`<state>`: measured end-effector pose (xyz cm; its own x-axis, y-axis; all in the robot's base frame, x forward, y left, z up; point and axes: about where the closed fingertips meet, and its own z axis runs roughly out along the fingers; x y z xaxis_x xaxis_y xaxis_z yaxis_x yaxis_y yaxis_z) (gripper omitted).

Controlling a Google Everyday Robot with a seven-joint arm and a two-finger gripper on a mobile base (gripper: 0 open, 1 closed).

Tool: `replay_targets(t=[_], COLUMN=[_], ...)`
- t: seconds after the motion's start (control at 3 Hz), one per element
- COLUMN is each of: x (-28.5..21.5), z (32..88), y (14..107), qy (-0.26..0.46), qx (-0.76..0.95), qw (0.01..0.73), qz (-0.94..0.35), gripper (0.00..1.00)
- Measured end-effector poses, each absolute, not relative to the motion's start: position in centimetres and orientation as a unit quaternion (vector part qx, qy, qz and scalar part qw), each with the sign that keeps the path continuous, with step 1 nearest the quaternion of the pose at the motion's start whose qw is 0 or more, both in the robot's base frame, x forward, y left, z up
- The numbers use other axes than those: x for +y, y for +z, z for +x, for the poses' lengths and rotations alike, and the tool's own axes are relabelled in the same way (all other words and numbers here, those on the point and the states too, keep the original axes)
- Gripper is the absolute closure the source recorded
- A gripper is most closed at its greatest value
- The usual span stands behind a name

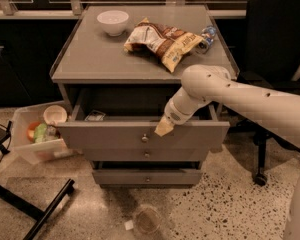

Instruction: Open top drawer

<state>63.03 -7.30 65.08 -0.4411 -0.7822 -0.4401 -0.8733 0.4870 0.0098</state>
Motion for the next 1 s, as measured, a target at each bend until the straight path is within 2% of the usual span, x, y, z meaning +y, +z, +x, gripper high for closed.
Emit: replay_targets(t=[0.33,0.67,1.0], x=[-7.30,-7.25,-7.24], z=[63.03,62.03,62.03], y=[65.38,65.13,65.12], qy=[0.119,0.126,0.126], qx=[0.841,0.835,0.835], qw=[0.192,0.174,0.174], qz=[-0.492,-0.506,-0.506], gripper=[1.00,0.81,0.58])
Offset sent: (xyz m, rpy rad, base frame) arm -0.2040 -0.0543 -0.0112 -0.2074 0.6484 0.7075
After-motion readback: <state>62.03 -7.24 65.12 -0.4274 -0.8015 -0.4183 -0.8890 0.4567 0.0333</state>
